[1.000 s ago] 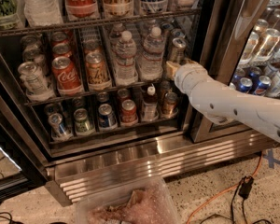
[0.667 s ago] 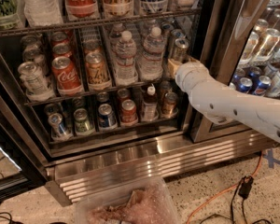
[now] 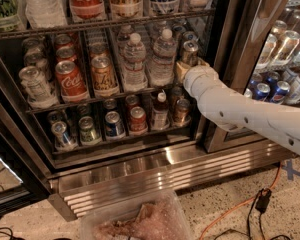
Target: Pick redbull can from middle shelf of fridge
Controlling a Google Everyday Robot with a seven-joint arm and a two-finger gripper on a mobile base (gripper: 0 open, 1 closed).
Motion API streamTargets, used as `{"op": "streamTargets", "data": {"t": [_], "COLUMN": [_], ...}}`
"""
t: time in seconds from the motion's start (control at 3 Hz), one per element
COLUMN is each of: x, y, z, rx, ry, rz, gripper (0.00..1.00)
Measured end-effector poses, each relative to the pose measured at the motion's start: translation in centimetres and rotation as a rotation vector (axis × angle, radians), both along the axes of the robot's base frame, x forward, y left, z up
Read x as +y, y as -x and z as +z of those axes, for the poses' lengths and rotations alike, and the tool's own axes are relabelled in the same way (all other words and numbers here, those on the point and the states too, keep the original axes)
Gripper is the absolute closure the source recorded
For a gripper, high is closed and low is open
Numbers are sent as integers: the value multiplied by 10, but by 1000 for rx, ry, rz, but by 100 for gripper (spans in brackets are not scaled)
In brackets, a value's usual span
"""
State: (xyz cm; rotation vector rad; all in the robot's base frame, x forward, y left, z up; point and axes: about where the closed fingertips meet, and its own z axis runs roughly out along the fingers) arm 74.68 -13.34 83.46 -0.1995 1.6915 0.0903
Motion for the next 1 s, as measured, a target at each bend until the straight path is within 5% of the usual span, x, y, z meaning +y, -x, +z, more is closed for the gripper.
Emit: {"op": "streamTargets", "data": {"t": [0.33,1.0], "x": [9,13], "y": [-5,-7], "z": [-4,-6], "rx": [2,9], "ry": [0,20], "rz": [21,42], "gripper": [54,96]}}
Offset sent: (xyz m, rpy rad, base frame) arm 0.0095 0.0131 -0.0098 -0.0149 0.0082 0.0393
